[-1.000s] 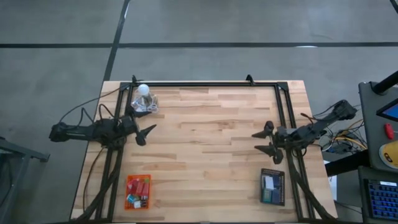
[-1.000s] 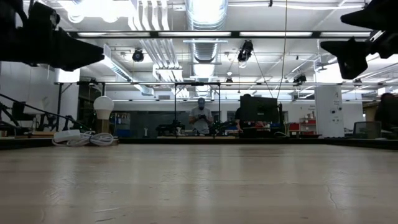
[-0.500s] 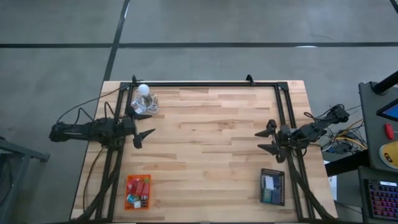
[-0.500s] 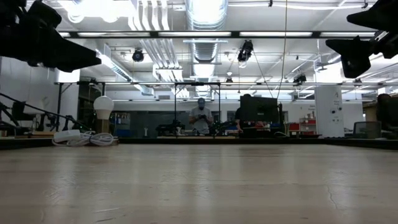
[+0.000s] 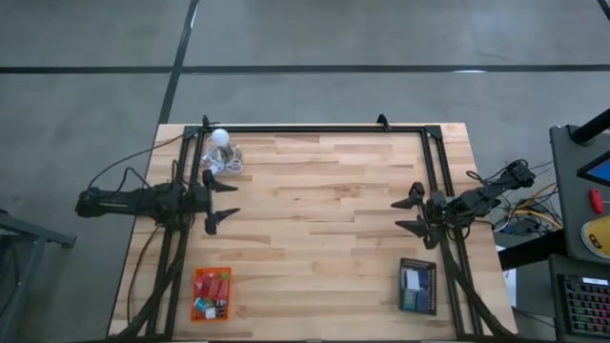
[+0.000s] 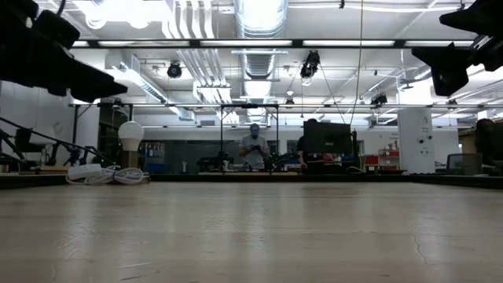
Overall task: Pick & Place Office items
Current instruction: Return to home position
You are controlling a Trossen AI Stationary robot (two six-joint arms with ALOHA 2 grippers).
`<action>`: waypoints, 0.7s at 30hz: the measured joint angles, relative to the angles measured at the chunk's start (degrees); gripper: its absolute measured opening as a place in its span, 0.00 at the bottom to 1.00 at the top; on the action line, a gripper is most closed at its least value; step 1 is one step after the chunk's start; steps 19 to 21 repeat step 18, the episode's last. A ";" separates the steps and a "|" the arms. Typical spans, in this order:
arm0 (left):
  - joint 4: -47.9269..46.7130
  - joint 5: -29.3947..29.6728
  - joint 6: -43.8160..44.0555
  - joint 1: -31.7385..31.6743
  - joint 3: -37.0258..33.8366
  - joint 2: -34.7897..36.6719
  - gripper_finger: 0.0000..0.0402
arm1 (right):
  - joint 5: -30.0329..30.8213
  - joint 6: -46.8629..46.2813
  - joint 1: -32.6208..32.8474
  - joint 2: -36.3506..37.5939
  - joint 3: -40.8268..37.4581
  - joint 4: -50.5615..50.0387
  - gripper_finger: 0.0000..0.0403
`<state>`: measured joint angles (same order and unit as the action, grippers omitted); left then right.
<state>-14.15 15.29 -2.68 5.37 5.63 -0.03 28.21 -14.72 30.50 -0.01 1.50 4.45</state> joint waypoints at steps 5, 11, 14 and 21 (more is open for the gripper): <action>0.94 -0.98 0.72 0.00 -0.67 -0.72 0.77 | 0.25 2.09 -0.02 -0.05 0.00 0.03 0.64; 1.03 -0.95 0.59 0.00 -0.72 -0.95 0.77 | 0.28 3.01 -0.02 -0.25 0.00 -2.31 0.63; 1.02 -0.94 0.05 0.00 -0.72 -1.05 0.77 | 0.28 2.47 -0.02 -1.00 0.00 -3.32 0.64; 1.01 -0.92 -0.04 0.00 -0.72 -1.09 0.77 | 0.31 2.43 -0.02 -1.85 -0.01 -3.26 0.65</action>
